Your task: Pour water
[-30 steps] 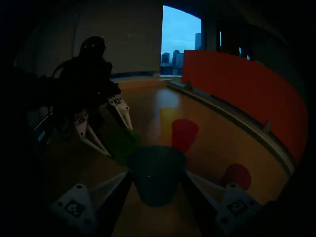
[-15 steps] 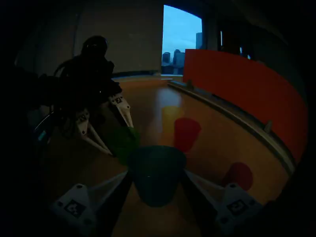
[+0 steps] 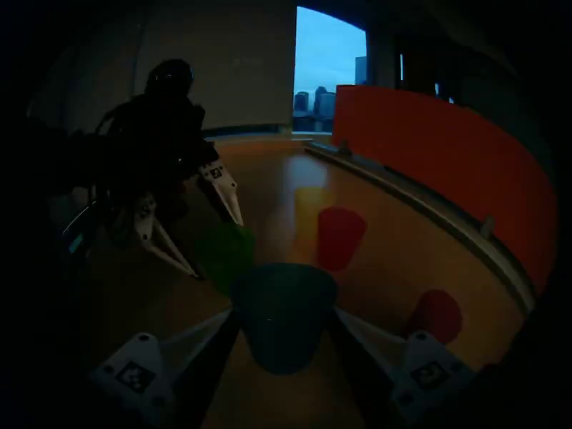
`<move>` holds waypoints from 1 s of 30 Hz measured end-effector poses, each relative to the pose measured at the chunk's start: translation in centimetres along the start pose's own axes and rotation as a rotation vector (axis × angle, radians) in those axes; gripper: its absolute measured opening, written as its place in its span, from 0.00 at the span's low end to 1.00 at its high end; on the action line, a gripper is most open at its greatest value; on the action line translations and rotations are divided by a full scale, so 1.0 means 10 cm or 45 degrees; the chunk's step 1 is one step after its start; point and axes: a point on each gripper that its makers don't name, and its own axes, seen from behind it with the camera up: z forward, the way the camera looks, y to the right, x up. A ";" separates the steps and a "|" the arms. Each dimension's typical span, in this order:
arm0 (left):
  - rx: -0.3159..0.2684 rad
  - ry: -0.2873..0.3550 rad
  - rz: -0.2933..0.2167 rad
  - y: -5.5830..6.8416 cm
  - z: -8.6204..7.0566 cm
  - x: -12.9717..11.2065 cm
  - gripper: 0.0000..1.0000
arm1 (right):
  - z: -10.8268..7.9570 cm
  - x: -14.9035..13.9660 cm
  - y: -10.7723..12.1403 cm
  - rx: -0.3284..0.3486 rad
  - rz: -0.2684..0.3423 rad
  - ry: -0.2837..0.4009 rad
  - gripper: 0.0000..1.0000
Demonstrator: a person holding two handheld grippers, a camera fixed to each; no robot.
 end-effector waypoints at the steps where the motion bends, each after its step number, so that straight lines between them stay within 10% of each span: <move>1: 0.005 -0.001 0.002 0.00 -0.01 -0.01 0.88 | 0.01 -0.01 0.00 0.001 0.002 -0.002 0.96; 30: 0.034 -0.008 -0.036 0.09 -0.34 -0.18 0.92 | 0.16 -0.33 -0.06 0.022 -0.008 -0.104 0.96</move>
